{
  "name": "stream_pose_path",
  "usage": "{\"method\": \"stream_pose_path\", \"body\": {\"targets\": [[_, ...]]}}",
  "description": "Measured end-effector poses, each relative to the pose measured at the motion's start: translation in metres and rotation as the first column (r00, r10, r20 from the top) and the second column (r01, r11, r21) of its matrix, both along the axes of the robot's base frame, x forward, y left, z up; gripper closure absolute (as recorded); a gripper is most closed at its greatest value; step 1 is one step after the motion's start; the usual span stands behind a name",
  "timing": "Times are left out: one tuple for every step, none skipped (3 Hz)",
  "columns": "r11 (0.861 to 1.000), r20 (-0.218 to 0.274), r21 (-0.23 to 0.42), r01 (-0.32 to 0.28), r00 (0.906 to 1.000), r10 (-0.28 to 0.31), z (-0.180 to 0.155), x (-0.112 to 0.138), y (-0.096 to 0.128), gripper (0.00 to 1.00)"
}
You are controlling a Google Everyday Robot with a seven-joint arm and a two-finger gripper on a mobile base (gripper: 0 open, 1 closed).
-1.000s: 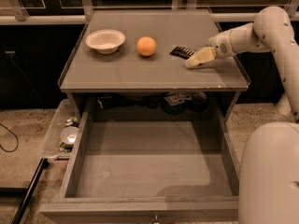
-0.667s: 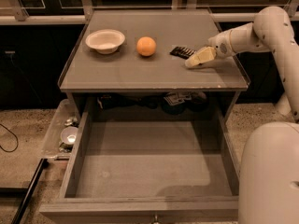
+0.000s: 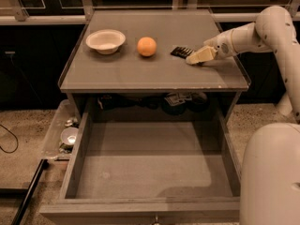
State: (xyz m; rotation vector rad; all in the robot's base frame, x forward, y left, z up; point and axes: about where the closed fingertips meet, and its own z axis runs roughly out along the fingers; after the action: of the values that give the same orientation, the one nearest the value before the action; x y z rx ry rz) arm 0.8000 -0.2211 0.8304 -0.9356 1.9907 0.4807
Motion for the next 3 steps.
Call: {"method": "stream_pose_path", "body": {"targets": [[1.0,0.0,0.0,0.0,1.0,0.0,0.0,0.0,0.0,0.65],[1.0,0.0,0.0,0.0,1.0,0.0,0.0,0.0,0.0,0.87],[1.0,0.0,0.0,0.0,1.0,0.0,0.0002,0.0,0.0001,1.0]]}}
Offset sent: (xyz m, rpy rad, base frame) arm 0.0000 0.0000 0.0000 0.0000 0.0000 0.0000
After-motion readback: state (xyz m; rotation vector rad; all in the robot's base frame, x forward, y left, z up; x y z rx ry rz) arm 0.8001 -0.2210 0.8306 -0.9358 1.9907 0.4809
